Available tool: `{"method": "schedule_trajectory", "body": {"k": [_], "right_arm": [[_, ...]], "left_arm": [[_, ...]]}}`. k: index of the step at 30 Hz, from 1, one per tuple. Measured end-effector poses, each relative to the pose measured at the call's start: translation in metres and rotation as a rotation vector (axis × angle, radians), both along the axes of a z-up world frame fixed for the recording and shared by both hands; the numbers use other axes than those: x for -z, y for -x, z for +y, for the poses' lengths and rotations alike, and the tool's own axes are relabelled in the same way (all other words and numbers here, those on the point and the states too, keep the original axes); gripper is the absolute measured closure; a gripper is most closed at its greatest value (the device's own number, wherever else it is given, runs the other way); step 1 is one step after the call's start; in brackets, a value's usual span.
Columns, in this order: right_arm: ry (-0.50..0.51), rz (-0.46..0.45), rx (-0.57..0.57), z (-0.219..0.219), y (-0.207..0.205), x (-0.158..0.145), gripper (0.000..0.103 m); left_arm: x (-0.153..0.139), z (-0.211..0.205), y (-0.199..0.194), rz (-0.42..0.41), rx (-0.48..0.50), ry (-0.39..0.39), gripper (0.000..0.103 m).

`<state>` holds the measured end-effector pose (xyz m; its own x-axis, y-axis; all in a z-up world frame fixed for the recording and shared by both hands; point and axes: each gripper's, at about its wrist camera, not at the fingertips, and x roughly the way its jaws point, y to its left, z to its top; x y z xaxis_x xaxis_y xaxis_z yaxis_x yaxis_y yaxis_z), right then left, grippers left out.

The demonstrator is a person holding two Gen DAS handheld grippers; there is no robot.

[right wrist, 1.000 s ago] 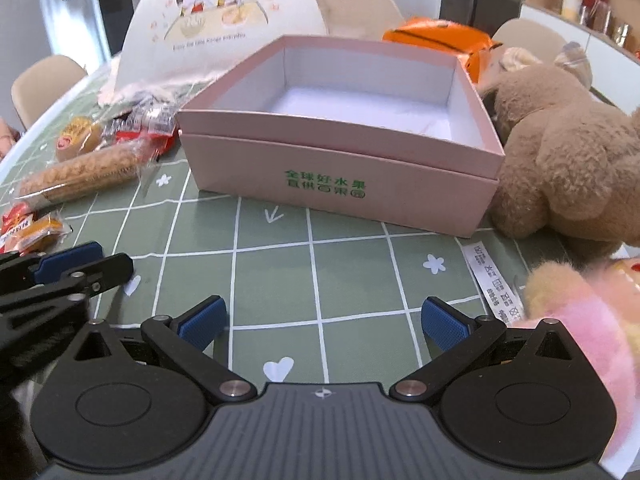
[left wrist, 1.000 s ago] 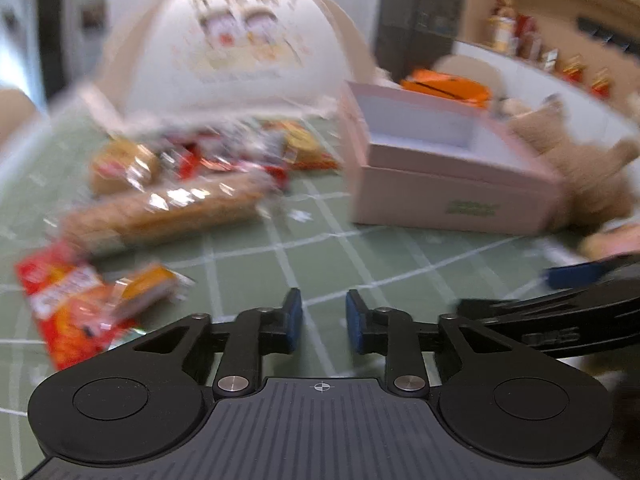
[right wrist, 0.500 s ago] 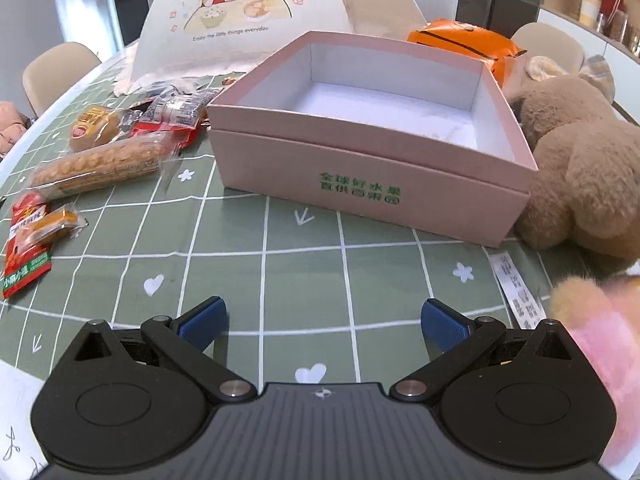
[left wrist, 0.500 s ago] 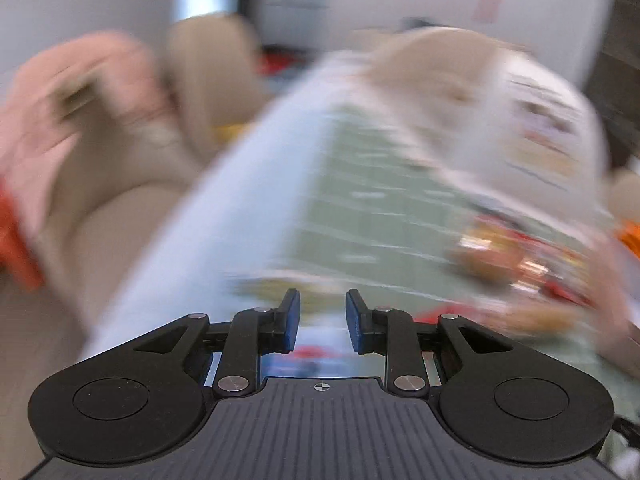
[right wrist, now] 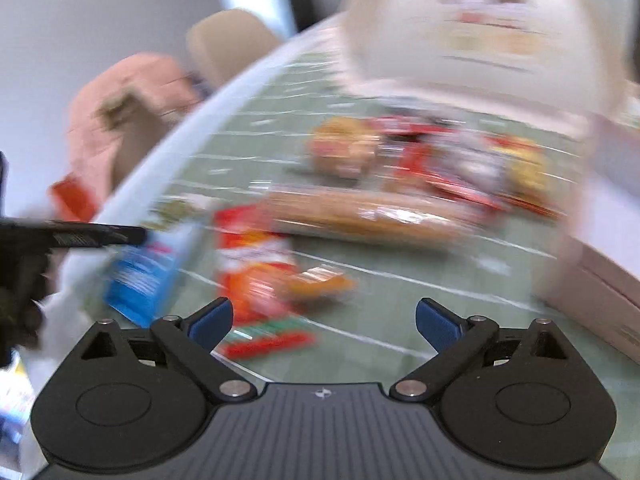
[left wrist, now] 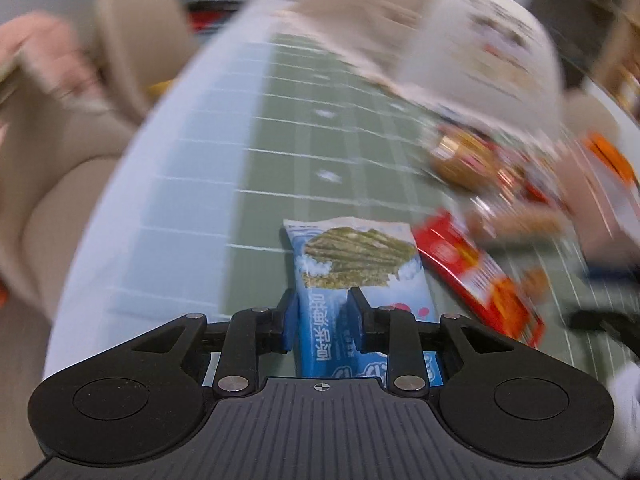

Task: Organize snacks
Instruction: 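Close the right gripper on the blue seaweed snack bag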

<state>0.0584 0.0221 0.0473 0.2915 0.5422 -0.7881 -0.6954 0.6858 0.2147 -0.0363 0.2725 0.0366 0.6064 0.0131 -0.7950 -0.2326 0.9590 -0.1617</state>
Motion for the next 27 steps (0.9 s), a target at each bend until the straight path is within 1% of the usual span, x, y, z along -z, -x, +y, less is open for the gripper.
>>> {"method": "schedule_trajectory", "body": {"k": [2,3,5,6,7,9,11,13,14,16,17,19,21,22,24,25,26,27], "right_arm": [[0.04,-0.021,-0.046,0.027,-0.003,0.007,0.008],[0.058,-0.03,-0.059,0.033,-0.004,0.01,0.009],[0.086,-0.061,-0.069,0.036,-0.005,0.012,0.016],[0.088,-0.068,-0.076,0.032,-0.003,0.01,0.028],[0.094,-0.071,-0.083,0.026,-0.002,0.009,0.041],[0.106,-0.066,-0.084,0.007,-0.001,0.008,0.044],[0.144,-0.066,-0.008,-0.023,-0.005,0.012,0.044],[0.199,-0.11,0.082,-0.048,-0.006,0.016,0.049],[0.219,-0.141,0.111,-0.059,-0.005,0.016,0.049],[0.205,-0.159,0.116,-0.073,-0.002,0.01,0.047],[0.188,-0.155,0.101,-0.073,0.0,0.006,0.046],[0.162,-0.169,0.042,-0.063,0.008,-0.001,0.038],[0.143,-0.186,-0.012,-0.046,0.013,-0.004,0.038],[0.134,-0.179,-0.03,-0.037,0.01,-0.003,0.038],[0.104,-0.128,-0.059,-0.017,0.005,0.002,0.036],[0.092,-0.09,-0.071,-0.006,0.001,0.006,0.032],[0.084,-0.066,-0.075,0.003,-0.002,0.008,0.03],[0.07,-0.056,-0.074,0.013,-0.002,0.008,0.027]], "left_arm": [[-0.001,-0.011,0.003,0.01,0.048,-0.012,0.072],[-0.001,-0.013,0.005,0.014,0.053,-0.003,0.072],[-0.001,-0.015,0.009,0.017,0.05,0.047,0.072],[-0.001,-0.015,0.014,0.02,0.048,0.076,0.072],[0.001,-0.017,0.014,0.027,0.041,0.104,0.072],[0.003,-0.022,0.014,0.031,0.034,0.153,0.072],[0.003,-0.031,0.01,0.022,0.051,0.197,0.072],[0.003,-0.043,0.001,0.011,0.079,0.223,0.072],[0.003,-0.05,-0.003,0.01,0.092,0.228,0.072],[0.003,-0.063,-0.01,0.009,0.118,0.217,0.072],[0.003,-0.068,-0.013,0.013,0.129,0.207,0.072],[0.003,-0.073,-0.015,0.019,0.137,0.199,0.072],[0.001,-0.072,-0.012,0.018,0.135,0.209,0.073],[-0.001,-0.069,-0.009,0.014,0.124,0.209,0.073],[-0.008,-0.06,0.003,0.002,0.064,0.19,0.074],[-0.012,-0.053,0.01,-0.008,0.028,0.183,0.074],[-0.016,-0.044,0.018,-0.023,-0.014,0.186,0.074],[-0.018,-0.036,0.025,-0.035,-0.051,0.197,0.074]]}}
